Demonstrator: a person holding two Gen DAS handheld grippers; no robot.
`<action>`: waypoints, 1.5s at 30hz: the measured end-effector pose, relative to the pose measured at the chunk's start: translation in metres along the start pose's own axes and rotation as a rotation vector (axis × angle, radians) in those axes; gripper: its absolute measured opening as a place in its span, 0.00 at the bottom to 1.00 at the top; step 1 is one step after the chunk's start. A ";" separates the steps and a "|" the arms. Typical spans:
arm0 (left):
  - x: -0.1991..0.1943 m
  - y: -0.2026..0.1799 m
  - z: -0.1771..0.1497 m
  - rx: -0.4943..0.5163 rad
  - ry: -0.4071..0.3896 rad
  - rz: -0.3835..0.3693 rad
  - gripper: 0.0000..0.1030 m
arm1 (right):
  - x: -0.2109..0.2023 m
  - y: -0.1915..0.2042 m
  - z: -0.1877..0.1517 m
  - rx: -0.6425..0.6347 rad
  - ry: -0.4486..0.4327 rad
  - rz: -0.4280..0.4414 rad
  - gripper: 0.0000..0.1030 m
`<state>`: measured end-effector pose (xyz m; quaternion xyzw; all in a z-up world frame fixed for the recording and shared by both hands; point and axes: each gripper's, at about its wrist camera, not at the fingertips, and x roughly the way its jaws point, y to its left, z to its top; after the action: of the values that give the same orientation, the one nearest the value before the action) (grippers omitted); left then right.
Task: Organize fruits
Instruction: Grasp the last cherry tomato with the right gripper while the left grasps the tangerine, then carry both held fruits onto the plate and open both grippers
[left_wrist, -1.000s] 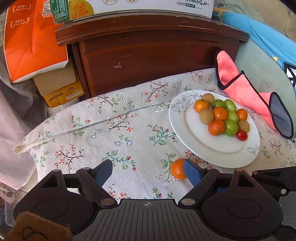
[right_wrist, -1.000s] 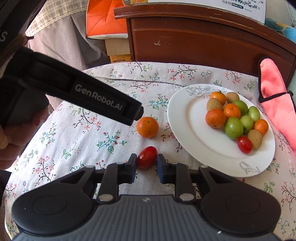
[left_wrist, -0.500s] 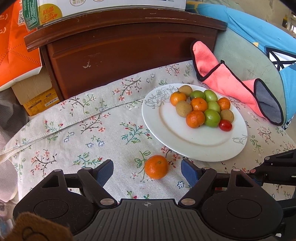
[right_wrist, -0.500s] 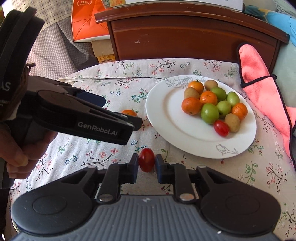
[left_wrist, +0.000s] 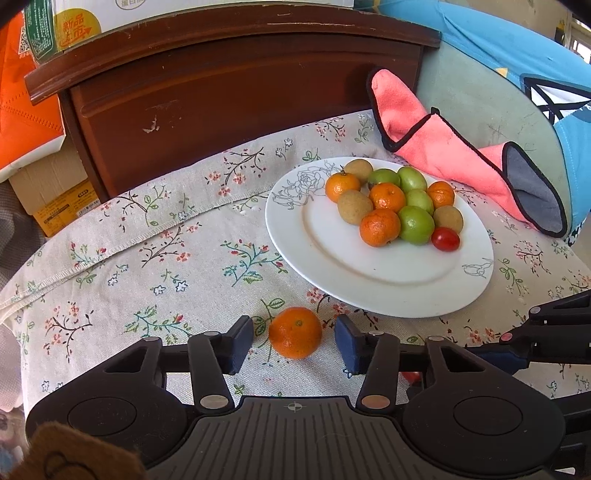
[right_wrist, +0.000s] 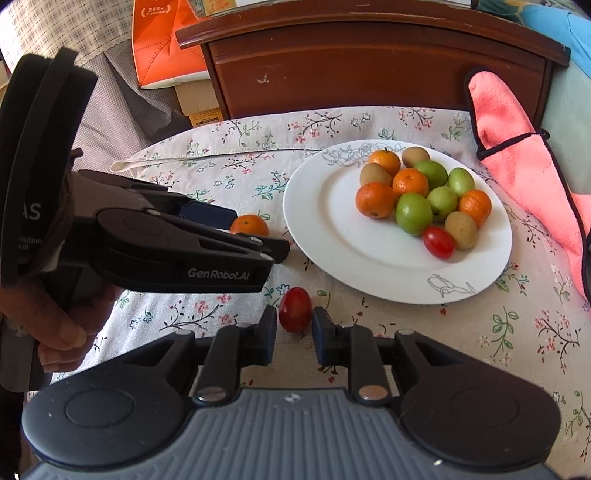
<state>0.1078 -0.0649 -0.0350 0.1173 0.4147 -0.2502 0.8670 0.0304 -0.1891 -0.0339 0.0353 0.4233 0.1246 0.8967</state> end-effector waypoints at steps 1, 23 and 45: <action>-0.001 0.000 0.000 0.003 0.000 0.000 0.35 | 0.001 0.000 0.000 0.001 0.000 0.000 0.22; -0.031 -0.006 0.003 0.012 -0.067 0.032 0.26 | -0.007 0.009 0.007 -0.054 -0.036 -0.008 0.19; -0.076 -0.022 -0.002 0.025 -0.166 0.056 0.26 | -0.084 -0.010 0.022 0.073 -0.259 -0.067 0.19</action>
<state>0.0548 -0.0570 0.0230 0.1184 0.3347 -0.2397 0.9036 -0.0021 -0.2192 0.0420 0.0696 0.3091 0.0736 0.9456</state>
